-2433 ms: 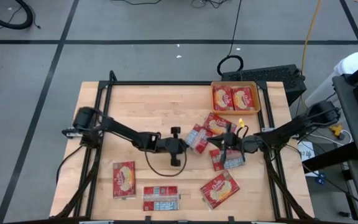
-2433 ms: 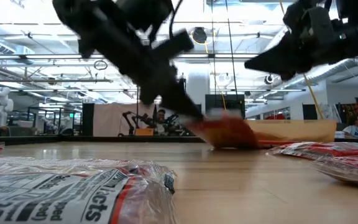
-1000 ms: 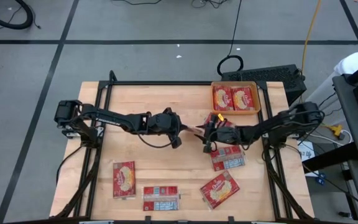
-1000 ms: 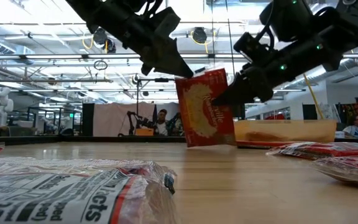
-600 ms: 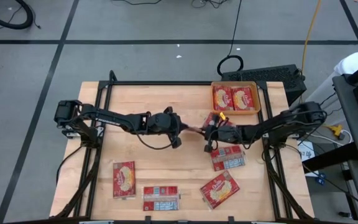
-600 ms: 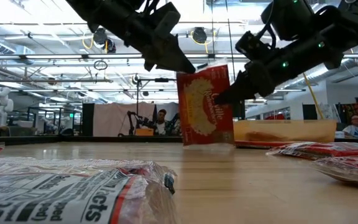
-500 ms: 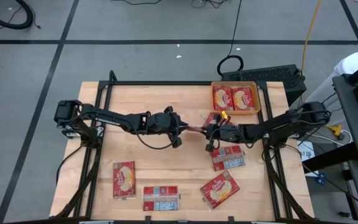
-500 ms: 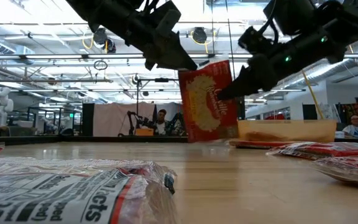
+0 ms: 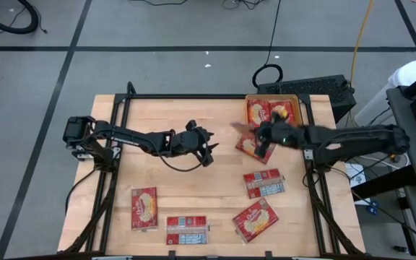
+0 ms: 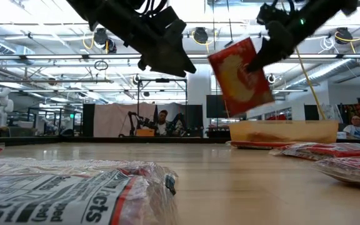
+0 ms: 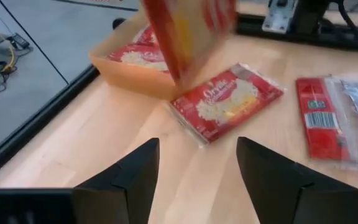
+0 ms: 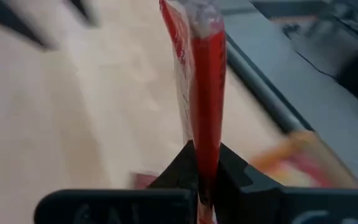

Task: Sort popcorn bags into baskets
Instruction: Put the red popcorn bag into the orange bin

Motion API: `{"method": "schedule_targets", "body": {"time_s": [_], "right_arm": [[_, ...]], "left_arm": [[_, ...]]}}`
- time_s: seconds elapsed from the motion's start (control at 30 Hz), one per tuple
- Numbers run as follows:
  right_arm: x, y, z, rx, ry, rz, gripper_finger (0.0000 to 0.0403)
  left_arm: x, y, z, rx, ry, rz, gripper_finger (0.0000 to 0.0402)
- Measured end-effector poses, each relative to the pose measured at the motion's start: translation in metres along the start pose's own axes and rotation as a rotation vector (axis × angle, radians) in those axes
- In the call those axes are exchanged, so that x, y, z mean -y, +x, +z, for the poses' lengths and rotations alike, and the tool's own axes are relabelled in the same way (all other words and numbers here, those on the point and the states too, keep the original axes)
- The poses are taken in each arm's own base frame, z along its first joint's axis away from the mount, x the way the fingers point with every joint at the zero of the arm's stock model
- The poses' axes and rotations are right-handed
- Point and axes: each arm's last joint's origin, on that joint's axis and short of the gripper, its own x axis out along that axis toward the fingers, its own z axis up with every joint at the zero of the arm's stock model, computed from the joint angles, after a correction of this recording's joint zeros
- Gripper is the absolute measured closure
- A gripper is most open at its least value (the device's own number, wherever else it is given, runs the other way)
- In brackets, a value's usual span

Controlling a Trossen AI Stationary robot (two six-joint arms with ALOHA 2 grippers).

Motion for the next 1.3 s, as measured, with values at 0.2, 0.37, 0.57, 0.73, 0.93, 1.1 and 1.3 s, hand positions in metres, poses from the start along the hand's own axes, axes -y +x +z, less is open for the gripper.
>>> {"method": "schedule_targets", "body": {"time_s": [0.2,0.37,0.57,0.73,0.93,1.1,1.3], "right_arm": [[0.054,-0.025,0.037,-0.124,0.027,-0.014,0.0393],[0.104,-0.034,0.039,-0.229,0.172,-0.092,0.0393],[0.147,-0.030,0.022,-0.290,0.384,-0.076,0.0393],[0.170,-0.018,0.010,-0.330,0.510,-0.040,0.0392],[0.184,-0.003,-0.002,-0.412,0.563,-0.053,0.0392],[0.189,0.002,-0.010,-0.478,0.603,-0.050,0.0392],[0.197,0.004,-0.020,-0.534,0.677,-0.068,0.0392]], "left_arm": [[0.010,-0.005,-0.008,-0.062,0.012,-0.022,0.0201],[0.026,-0.012,-0.010,-0.058,0.013,-0.064,0.0219],[0.045,-0.021,-0.009,-0.010,0.028,-0.126,0.0234],[0.056,-0.027,-0.011,-0.002,0.042,-0.158,0.0238],[0.063,-0.031,-0.013,-0.002,0.055,-0.179,0.0236],[0.069,-0.035,-0.015,-0.007,0.094,-0.196,0.0236],[0.073,-0.038,-0.017,-0.004,0.122,-0.208,0.0236]]}}
